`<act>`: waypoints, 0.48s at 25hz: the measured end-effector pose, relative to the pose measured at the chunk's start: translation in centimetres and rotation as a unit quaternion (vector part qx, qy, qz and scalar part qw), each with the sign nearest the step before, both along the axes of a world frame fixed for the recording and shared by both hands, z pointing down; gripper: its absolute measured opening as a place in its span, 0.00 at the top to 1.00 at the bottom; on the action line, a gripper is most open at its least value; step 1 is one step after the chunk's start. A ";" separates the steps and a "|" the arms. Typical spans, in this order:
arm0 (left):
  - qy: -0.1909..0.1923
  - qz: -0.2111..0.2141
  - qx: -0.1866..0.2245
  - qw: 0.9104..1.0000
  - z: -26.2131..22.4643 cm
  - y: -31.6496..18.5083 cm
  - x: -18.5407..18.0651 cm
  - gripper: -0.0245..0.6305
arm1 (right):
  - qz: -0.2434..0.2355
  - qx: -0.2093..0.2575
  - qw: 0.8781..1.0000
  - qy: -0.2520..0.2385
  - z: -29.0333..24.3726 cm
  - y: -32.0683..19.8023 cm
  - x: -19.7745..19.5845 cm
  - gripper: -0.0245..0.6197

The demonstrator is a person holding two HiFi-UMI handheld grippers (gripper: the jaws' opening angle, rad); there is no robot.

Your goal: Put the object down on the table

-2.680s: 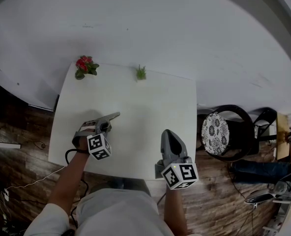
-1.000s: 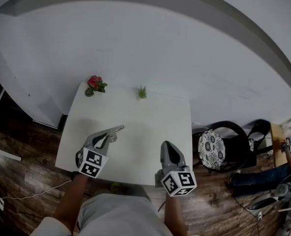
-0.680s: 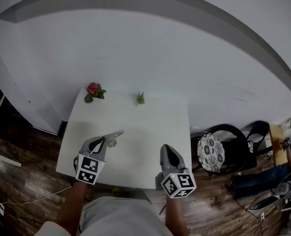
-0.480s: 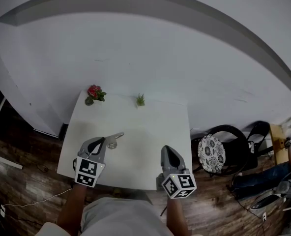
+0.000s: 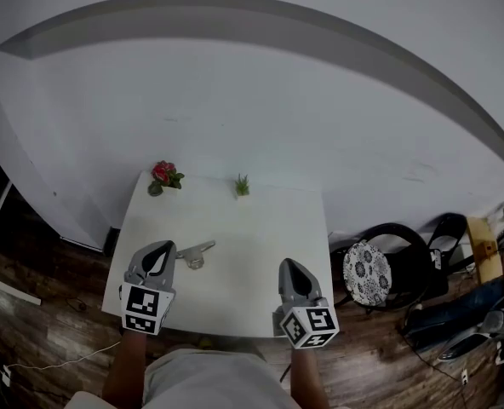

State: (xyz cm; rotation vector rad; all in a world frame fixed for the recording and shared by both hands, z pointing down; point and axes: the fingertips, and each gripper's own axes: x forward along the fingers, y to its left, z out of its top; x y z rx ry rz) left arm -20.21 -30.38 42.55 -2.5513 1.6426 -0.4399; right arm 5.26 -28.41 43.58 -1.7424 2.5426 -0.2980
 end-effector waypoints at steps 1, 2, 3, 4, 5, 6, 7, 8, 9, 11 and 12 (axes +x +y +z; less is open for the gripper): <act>0.008 -0.002 0.001 1.000 -0.2 0.2 -0.3 0.95 | 0.001 0.002 1.000 0.004 0.0 0.1 0.0 0.96; 0.016 -0.005 0.003 1.000 -0.5 0.3 -0.6 0.95 | 0.002 0.002 1.000 0.007 -0.1 0.2 0.1 0.96; 0.022 -0.008 0.006 1.000 -0.8 0.4 -0.9 0.95 | 0.003 0.003 1.000 0.008 -0.1 0.3 0.1 0.96; 0.026 -0.011 0.008 1.000 -1.1 0.5 -1.2 0.95 | 0.004 0.003 1.000 0.008 -0.1 0.4 0.1 0.96; 0.028 -0.013 0.011 0.999 -1.3 0.5 -1.5 0.95 | 0.005 0.003 1.000 0.008 -0.1 0.4 0.1 0.96; 0.031 -0.014 0.014 0.999 -1.6 0.5 -1.7 0.95 | 0.006 0.004 1.000 0.008 -0.2 0.4 0.2 0.96; 0.033 -0.015 0.017 0.999 -1.8 0.5 -1.8 0.95 | 0.007 0.005 1.000 0.008 -0.2 0.3 0.2 0.96; 0.035 -0.015 0.020 0.999 -2.0 0.5 -1.9 0.95 | 0.007 0.006 1.000 0.008 -0.3 0.3 0.1 0.96; 0.036 -0.014 0.024 0.999 -2.2 0.5 -2.0 0.95 | 0.007 0.007 1.000 0.008 -0.4 0.2 0.1 0.96; 0.038 -0.012 0.031 0.999 -2.7 0.5 -2.0 0.95 | 0.007 0.008 1.000 0.010 -0.6 0.1 -0.1 0.96; 0.040 -0.010 0.033 0.999 -2.9 0.5 -2.0 0.95 | 0.007 0.010 1.000 0.012 -0.7 0.1 -0.2 0.96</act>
